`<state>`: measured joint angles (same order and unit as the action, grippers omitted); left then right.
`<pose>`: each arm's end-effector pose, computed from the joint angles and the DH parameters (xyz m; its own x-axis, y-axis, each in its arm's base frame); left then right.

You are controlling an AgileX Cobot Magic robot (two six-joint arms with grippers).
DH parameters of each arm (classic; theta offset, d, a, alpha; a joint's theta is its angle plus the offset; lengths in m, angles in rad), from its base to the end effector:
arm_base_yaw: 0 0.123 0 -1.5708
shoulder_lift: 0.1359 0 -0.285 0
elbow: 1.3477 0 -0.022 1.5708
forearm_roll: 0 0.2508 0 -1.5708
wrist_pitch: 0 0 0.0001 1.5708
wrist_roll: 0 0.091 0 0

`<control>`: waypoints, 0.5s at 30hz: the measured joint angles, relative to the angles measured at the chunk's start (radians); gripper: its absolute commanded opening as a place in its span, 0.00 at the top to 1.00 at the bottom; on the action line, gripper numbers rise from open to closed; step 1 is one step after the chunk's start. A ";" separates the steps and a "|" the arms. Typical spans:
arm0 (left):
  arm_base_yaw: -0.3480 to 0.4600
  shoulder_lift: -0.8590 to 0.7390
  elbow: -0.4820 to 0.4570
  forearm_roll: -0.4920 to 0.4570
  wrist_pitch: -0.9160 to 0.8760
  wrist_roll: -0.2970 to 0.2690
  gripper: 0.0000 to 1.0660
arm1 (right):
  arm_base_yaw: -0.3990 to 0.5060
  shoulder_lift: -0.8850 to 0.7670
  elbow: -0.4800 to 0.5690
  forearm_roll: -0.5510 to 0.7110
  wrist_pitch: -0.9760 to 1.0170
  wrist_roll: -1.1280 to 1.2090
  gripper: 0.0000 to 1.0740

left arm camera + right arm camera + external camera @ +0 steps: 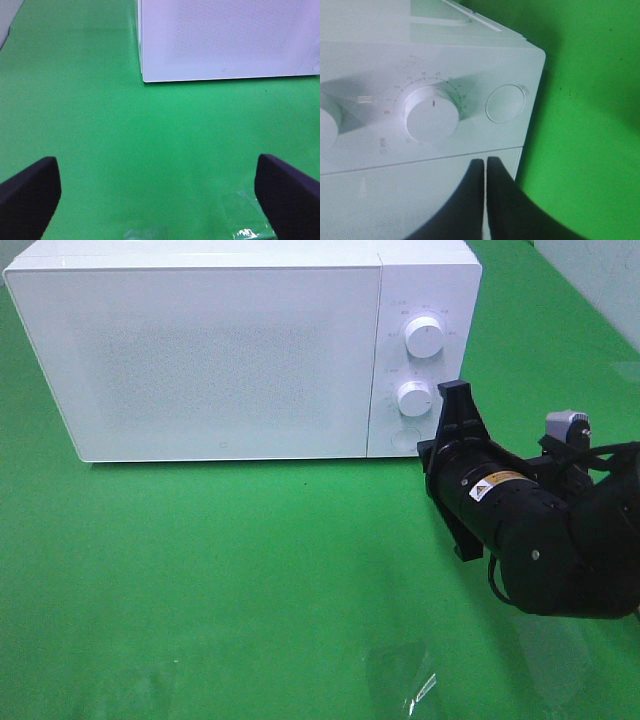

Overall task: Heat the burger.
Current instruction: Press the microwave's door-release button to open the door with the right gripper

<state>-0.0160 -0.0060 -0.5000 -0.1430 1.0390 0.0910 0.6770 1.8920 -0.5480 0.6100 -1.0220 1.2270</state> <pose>-0.0055 -0.0111 0.2797 -0.4247 0.0248 -0.9050 0.1346 0.9902 -0.0361 0.2612 0.1529 0.1214 -0.1843 0.9711 -0.1514 0.2514 0.1955 0.9479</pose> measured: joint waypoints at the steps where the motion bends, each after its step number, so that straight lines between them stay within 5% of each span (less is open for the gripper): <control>1: 0.000 0.000 0.000 0.000 0.000 0.000 0.08 | 0.000 0.000 0.000 0.000 0.000 0.000 1.00; 15: 0.000 0.000 0.000 0.000 0.000 0.000 0.08 | -0.090 0.135 -0.107 -0.088 0.057 0.133 1.00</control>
<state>-0.0160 -0.0060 -0.5000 -0.1430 1.0390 0.0910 0.5870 2.0270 -0.6550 0.5220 -0.9650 1.3600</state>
